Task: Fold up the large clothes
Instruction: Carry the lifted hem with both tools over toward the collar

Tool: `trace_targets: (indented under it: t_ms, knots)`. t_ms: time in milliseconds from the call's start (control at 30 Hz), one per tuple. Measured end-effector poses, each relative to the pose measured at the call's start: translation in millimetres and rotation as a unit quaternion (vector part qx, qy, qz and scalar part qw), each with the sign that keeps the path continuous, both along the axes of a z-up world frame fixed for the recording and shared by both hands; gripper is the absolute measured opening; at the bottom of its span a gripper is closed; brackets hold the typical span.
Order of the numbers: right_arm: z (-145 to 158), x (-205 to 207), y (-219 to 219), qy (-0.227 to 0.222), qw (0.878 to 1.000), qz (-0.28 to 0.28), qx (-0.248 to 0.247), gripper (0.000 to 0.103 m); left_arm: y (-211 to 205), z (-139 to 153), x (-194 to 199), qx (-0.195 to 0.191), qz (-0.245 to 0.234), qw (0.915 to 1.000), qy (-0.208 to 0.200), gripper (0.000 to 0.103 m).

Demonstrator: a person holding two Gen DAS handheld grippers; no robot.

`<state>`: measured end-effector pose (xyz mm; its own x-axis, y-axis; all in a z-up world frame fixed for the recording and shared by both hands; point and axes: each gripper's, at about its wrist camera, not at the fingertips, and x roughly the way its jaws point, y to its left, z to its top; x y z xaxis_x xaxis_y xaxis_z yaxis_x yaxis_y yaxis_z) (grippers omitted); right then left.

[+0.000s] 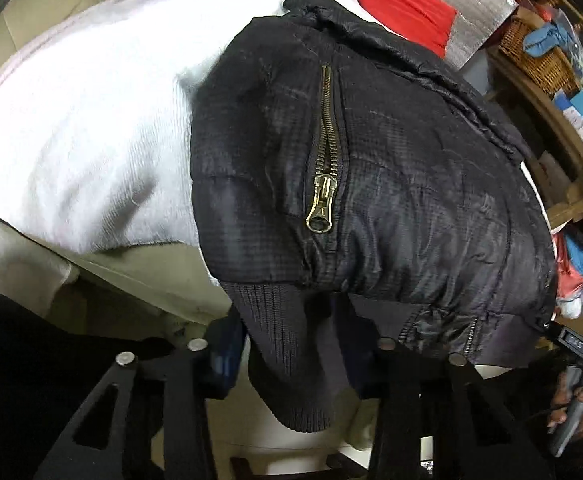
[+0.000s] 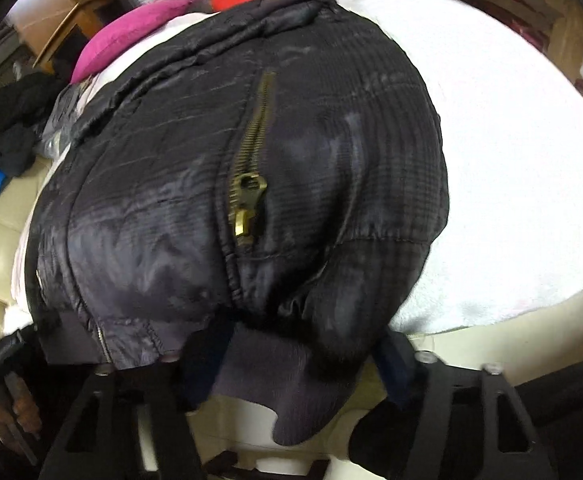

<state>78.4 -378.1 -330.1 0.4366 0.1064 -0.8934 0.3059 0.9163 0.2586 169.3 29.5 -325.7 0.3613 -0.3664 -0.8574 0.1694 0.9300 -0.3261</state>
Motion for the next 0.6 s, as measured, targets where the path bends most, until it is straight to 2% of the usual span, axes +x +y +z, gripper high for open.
trace_targets:
  t_ms: [33, 67, 133, 200, 233, 367, 433, 533, 600]
  knots:
    - [4.4, -0.3, 3.1, 0.002, 1.0, 0.008, -0.011, 0.053, 0.6, 0.0, 0.0, 0.0, 0.001, 1.0, 0.001, 0.041]
    - [8.0, -0.5, 9.0, 0.004, 1.0, 0.018, -0.024, 0.045, 0.6, -0.1, -0.1, 0.0, 0.002, 1.0, 0.002, 0.041]
    - [14.1, -3.3, 14.6, 0.001, 0.999, 0.028, -0.033, 0.042, -0.2, -1.7, 1.7, 0.002, 0.003, 1.0, 0.003, 0.045]
    - [13.8, -5.3, 12.1, -0.002, 1.0, 0.027, -0.008, 0.046, -1.5, -10.1, 8.6, 0.001, -0.005, 0.9998, 0.018, 0.073]
    - [11.6, -5.3, 9.0, 0.002, 1.0, 0.024, 0.0, 0.047, -3.0, -14.4, 10.9, -0.001, -0.009, 0.9996, 0.028, 0.076]
    - [-1.9, -3.5, -10.8, 0.016, 0.998, -0.002, 0.063, 0.071, -5.7, -22.0, 12.7, -0.007, -0.021, 0.9991, 0.035, 0.075]
    - [-6.8, 0.2, -13.5, 0.014, 0.997, -0.01, 0.074, 0.072, -4.8, -21.1, 12.9, -0.015, -0.025, 0.9991, 0.03, 0.073]
    - [-16.8, 9.2, -13.6, 0.022, 0.997, -0.007, 0.077, 0.073, -8.9, -19.4, 15.1, -0.015, -0.03, 0.9992, 0.022, 0.061]
    - [-17.0, 9.6, -14.3, 0.016, 0.997, -0.004, 0.076, 0.068, -12.3, -17.7, 15.5, -0.014, -0.031, 0.9993, 0.018, 0.052]
